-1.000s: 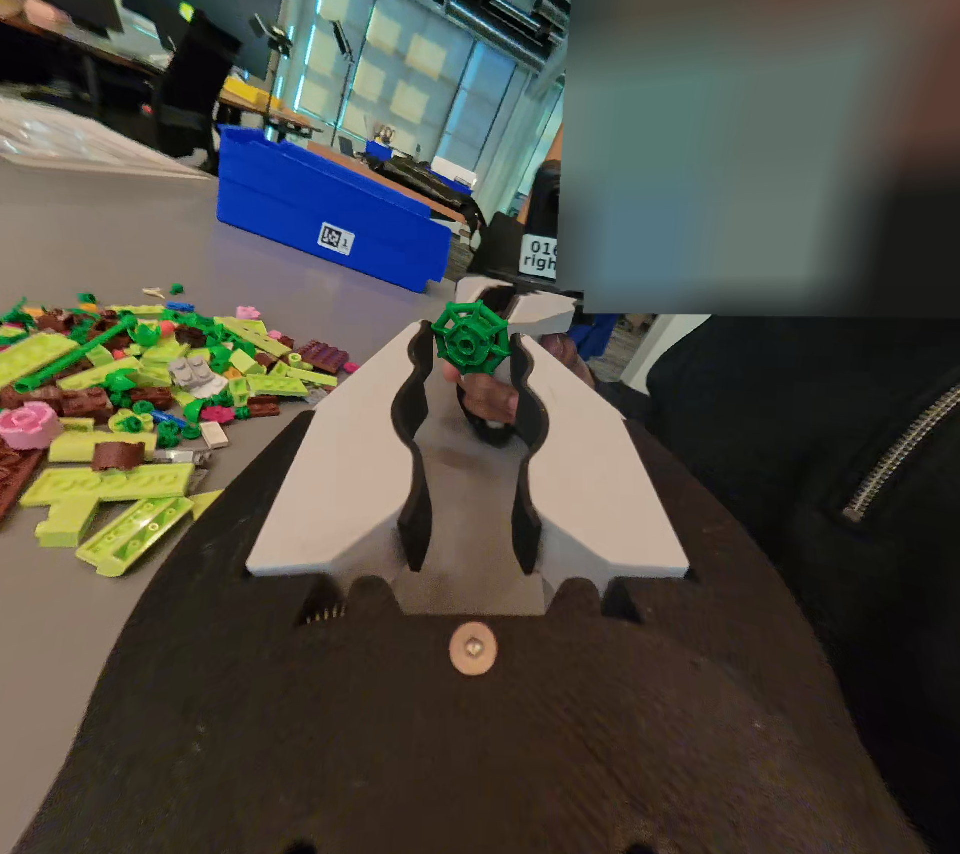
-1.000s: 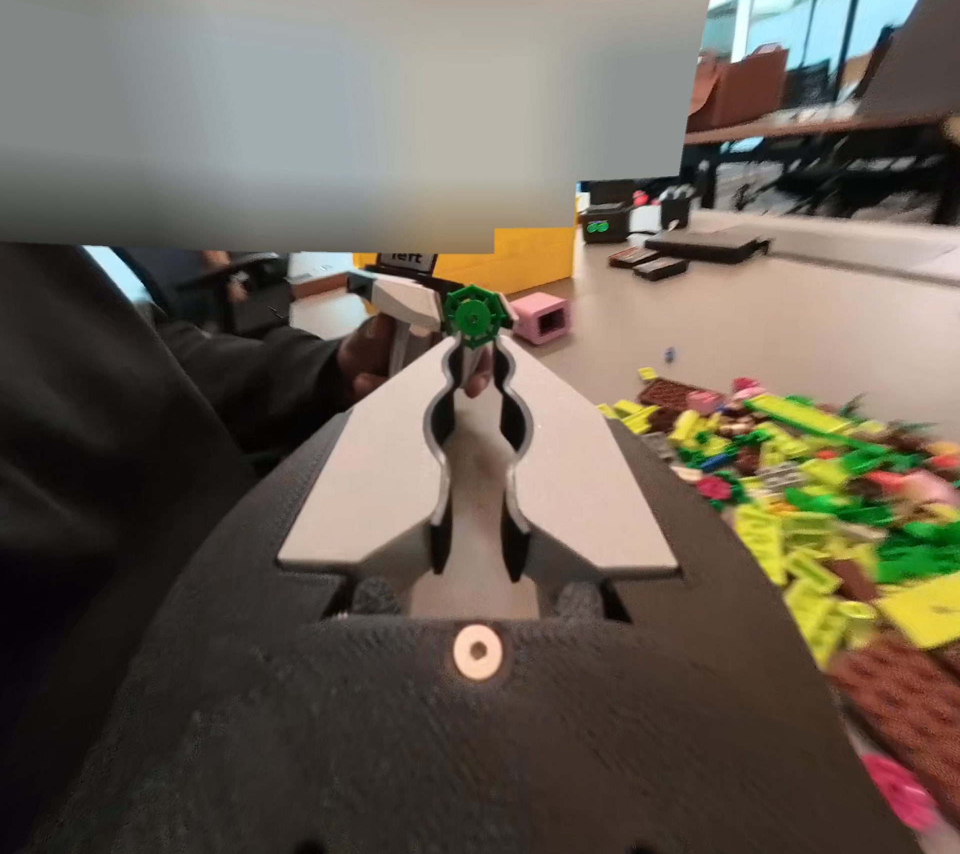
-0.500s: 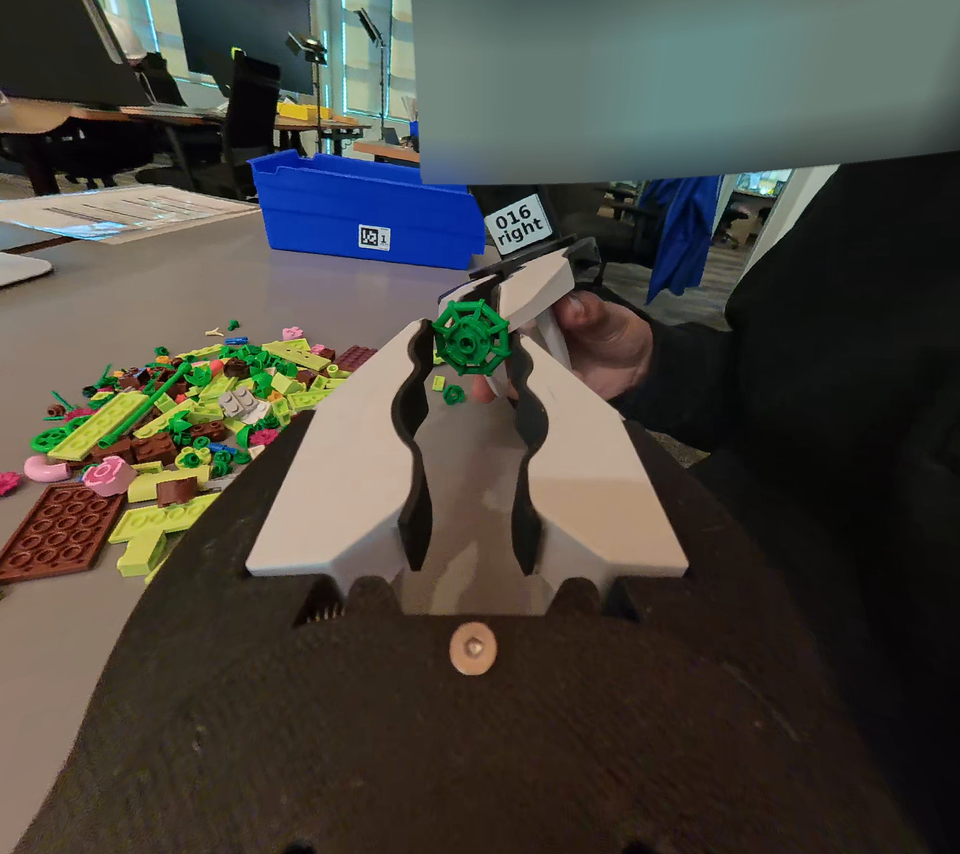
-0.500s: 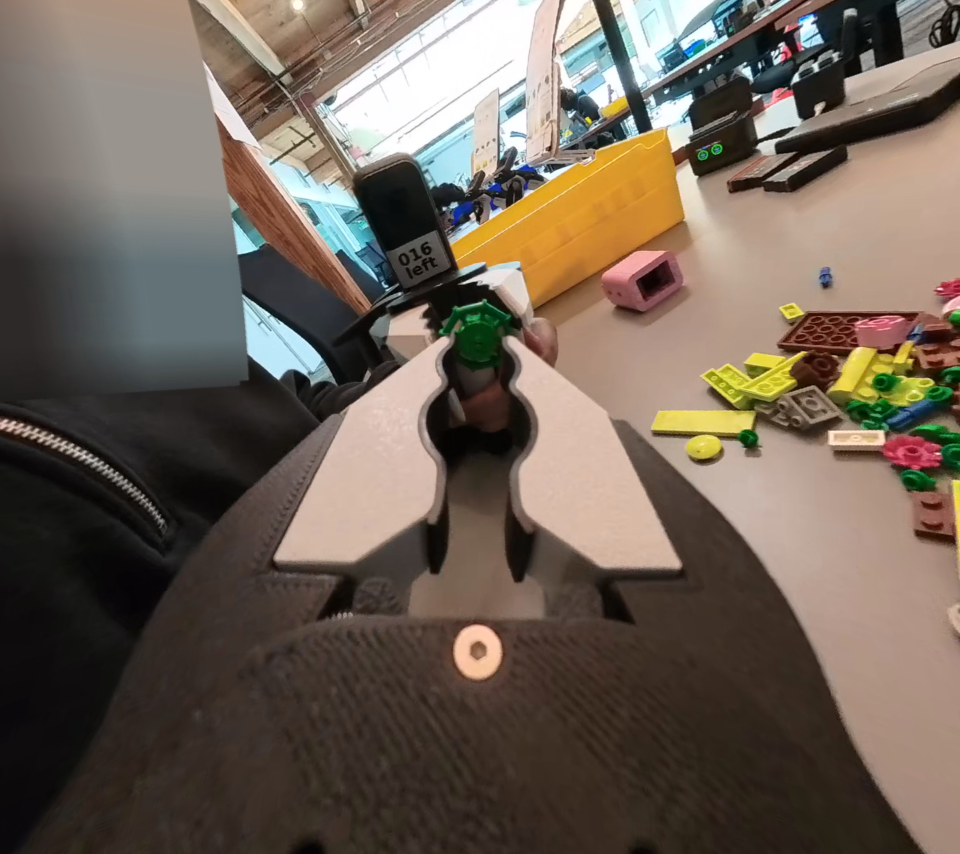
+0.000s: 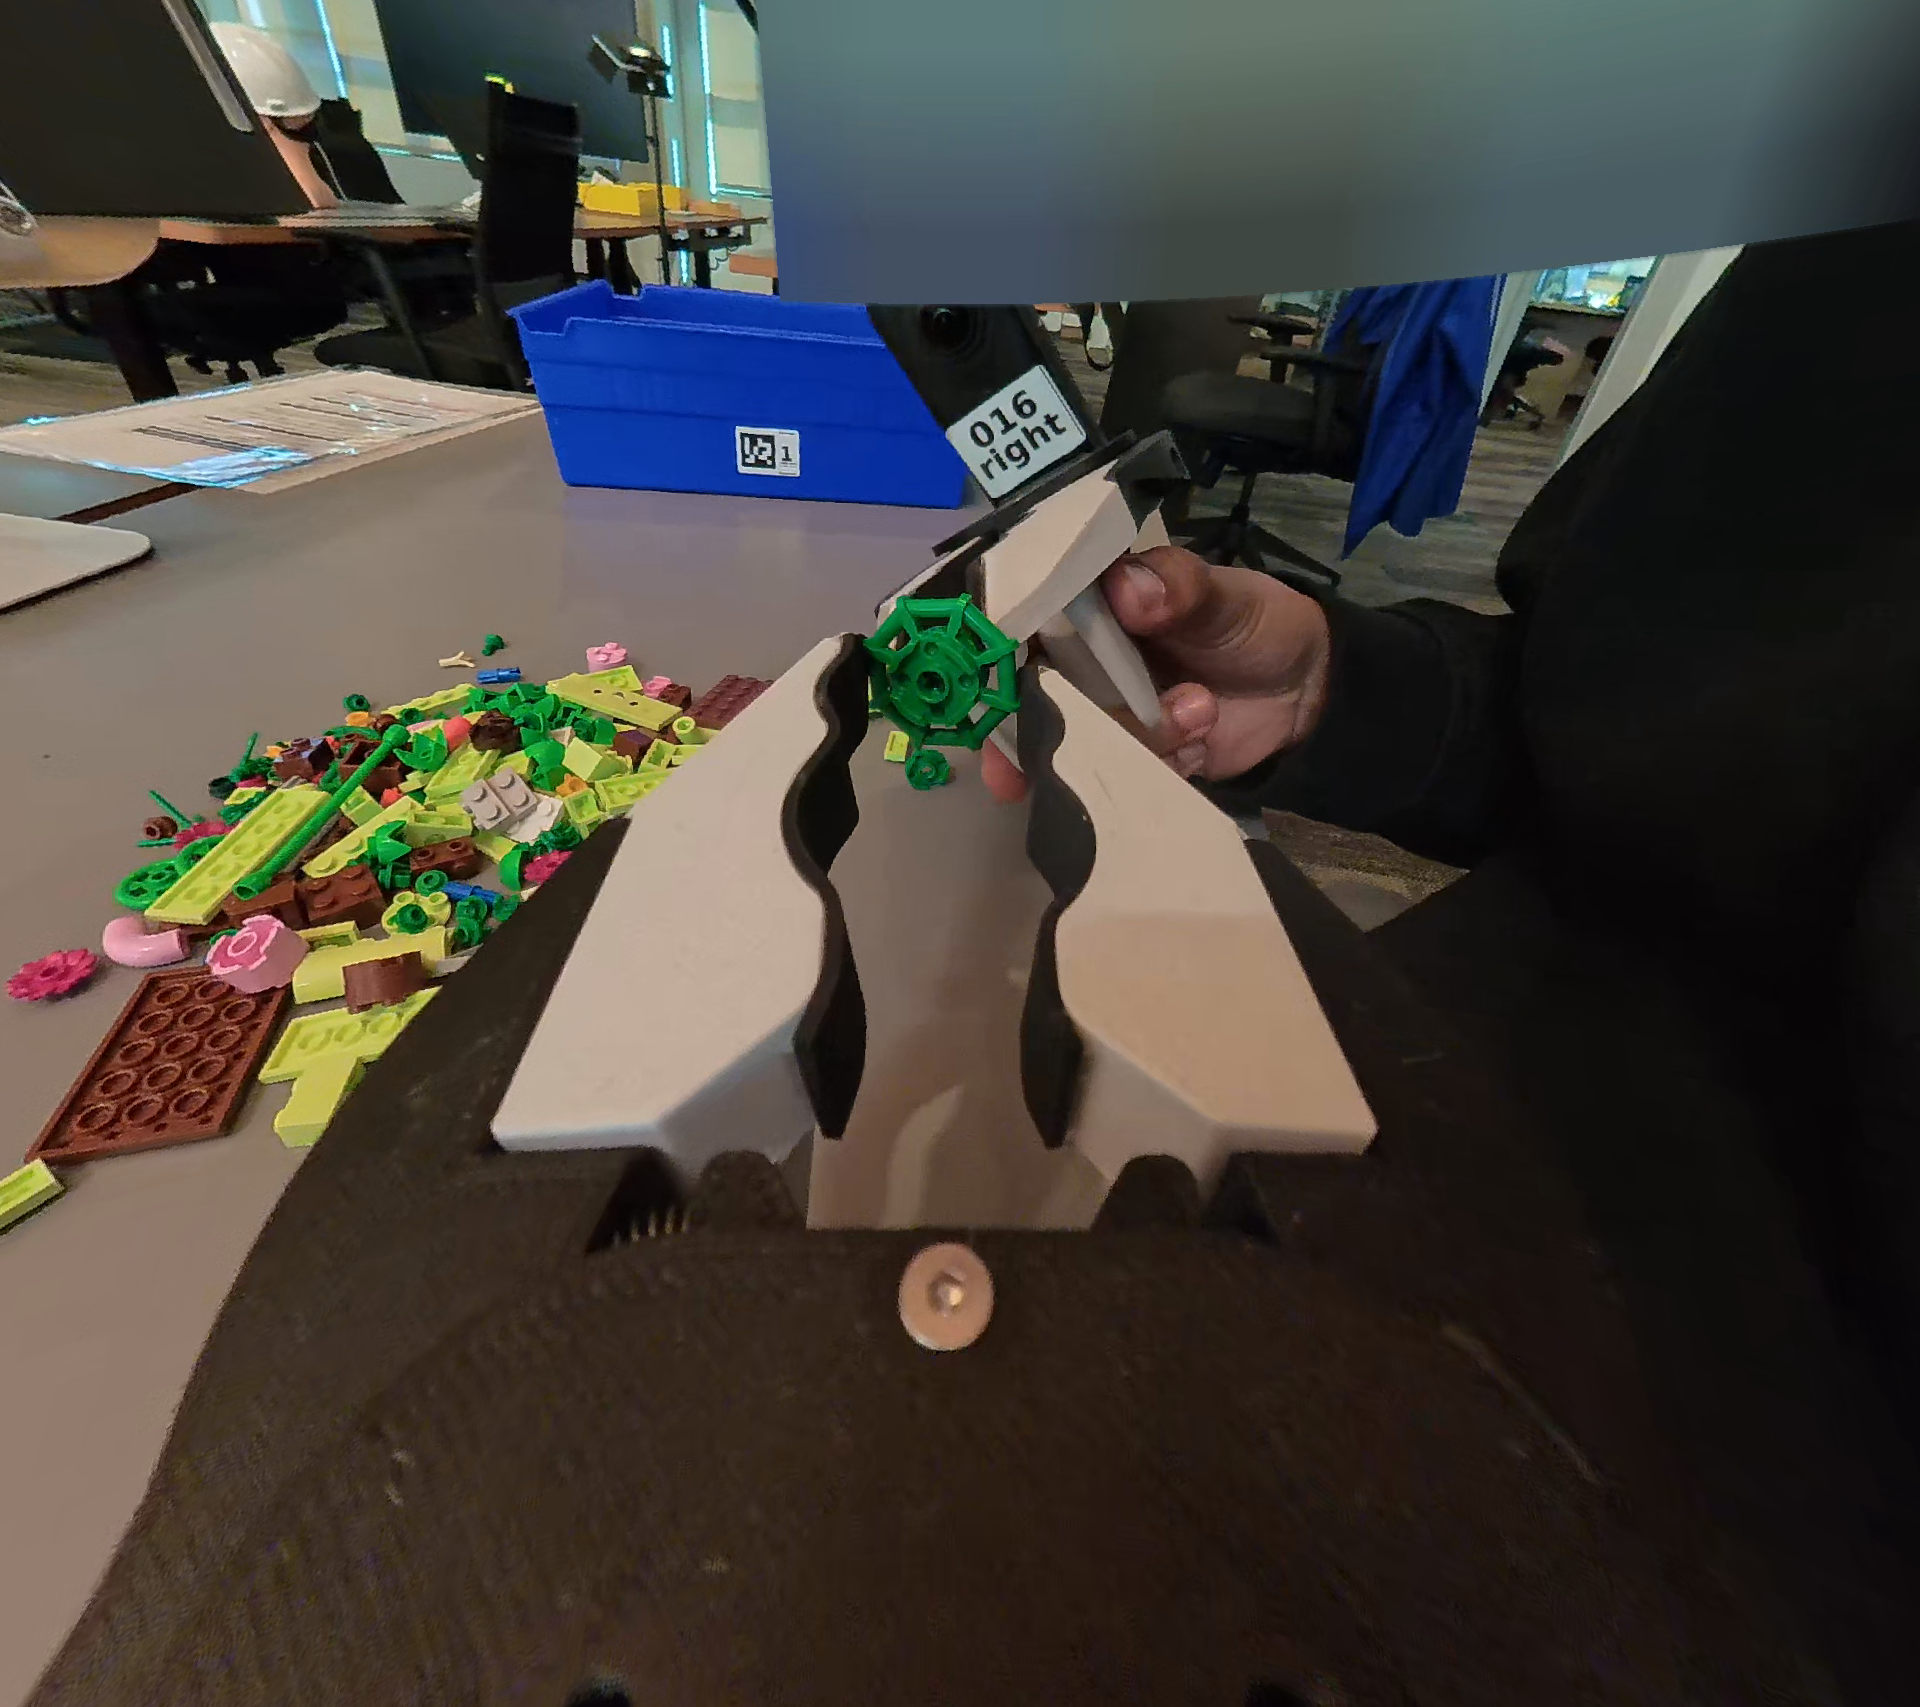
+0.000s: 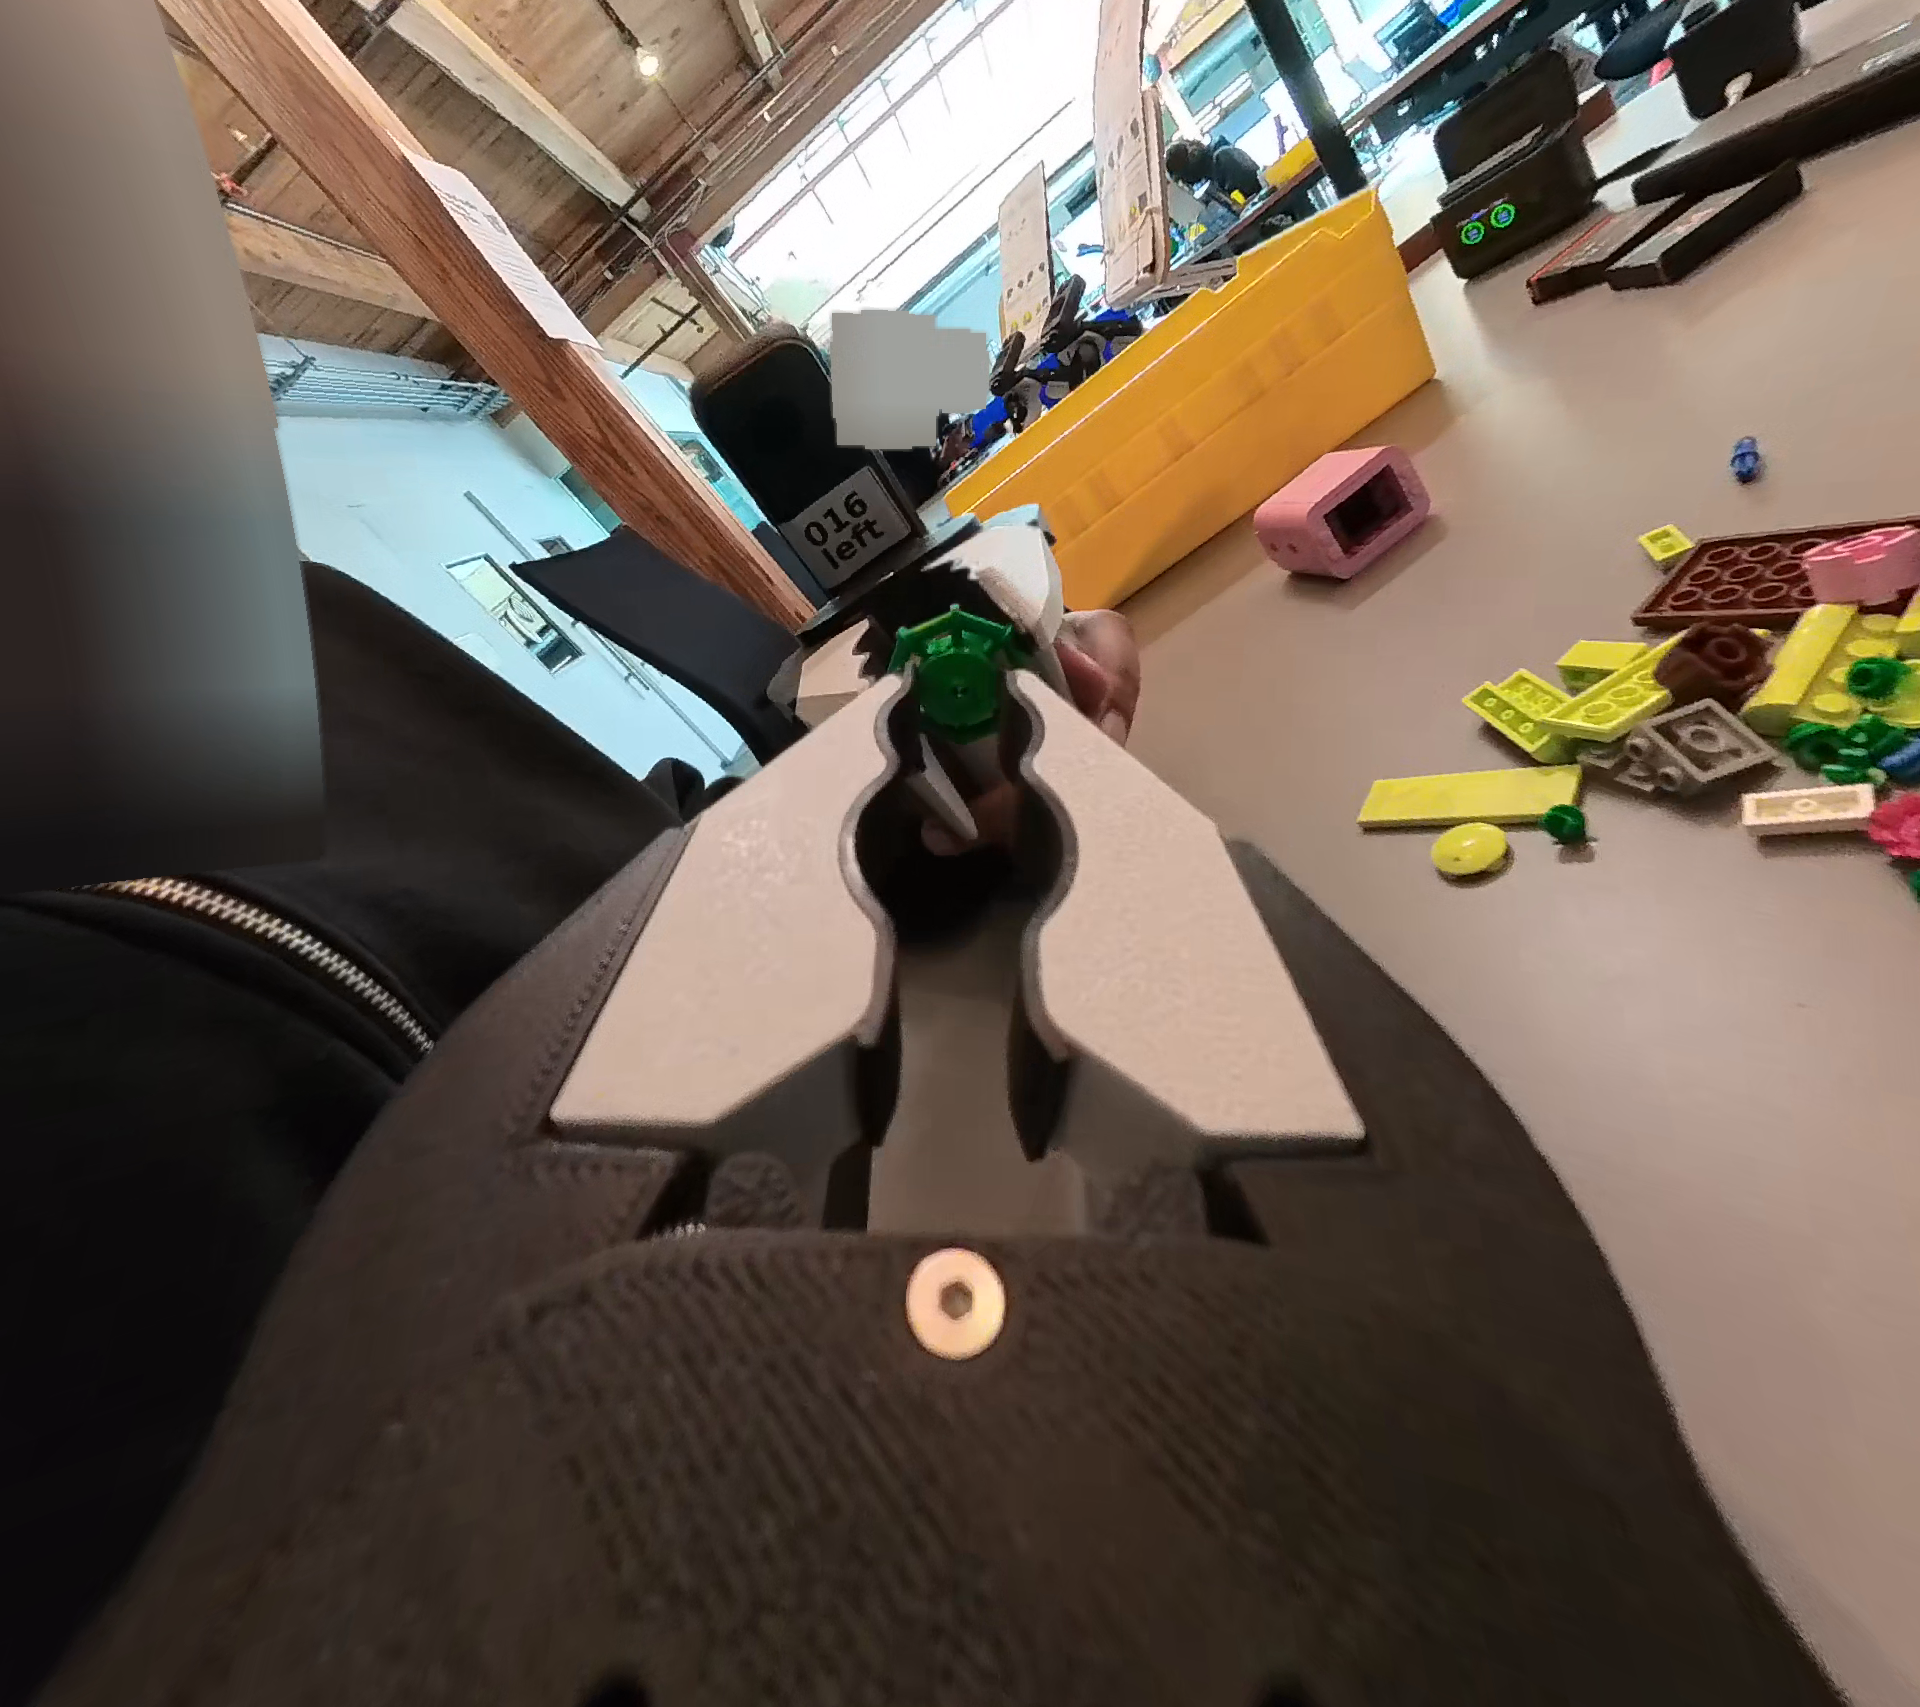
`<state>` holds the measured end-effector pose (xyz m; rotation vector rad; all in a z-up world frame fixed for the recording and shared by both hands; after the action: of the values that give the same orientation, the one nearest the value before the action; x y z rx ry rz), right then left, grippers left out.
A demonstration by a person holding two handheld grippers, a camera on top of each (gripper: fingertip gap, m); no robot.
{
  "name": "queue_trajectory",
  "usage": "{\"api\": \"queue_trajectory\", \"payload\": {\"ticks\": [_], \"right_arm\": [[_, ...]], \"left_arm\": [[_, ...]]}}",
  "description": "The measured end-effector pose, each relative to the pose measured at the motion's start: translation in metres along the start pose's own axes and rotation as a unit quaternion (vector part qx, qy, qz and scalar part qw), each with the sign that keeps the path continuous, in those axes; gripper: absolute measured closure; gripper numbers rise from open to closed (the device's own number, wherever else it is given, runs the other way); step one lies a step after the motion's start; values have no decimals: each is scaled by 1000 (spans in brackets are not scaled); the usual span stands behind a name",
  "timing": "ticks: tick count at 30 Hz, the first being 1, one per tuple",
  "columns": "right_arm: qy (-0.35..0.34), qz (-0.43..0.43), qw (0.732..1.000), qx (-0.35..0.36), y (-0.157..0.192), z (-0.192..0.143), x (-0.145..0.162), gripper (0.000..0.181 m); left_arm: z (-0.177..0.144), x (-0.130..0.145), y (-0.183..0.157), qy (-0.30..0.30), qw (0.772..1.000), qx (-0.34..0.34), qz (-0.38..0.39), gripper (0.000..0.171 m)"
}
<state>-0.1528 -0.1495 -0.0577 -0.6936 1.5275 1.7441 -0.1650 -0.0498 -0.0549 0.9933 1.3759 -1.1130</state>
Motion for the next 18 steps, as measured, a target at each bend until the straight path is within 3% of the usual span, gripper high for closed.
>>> {"api": "queue_trajectory", "payload": {"ticks": [11,12,14,18], "right_arm": [[2,-7,1000,-5,1,-3,-1,171],[-6,-12,1000,-4,1,-6,-3,181],[-30,-25,999,20,-4,-23,-12,181],[0,-99,992,78,-6,-28,-18,181]], "left_arm": [[-1,-1,2,-14,999,13,-37,146],[-8,-6,9,-40,998,-4,-46,146],[-29,-16,24,-93,991,-6,-93,146],[-21,-14,18,-81,992,8,-93,146]]}}
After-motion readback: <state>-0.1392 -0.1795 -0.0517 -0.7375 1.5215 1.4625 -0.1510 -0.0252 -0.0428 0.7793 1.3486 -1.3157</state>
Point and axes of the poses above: each gripper's, where its closed fingertips meet, z out along the fingers, x out of its underside, y = z × x across the jaws, the point moved 6 cm from there along -z, back along the fingers, and after that the axes turned 1 degree about -x, right-handed, at the moved point
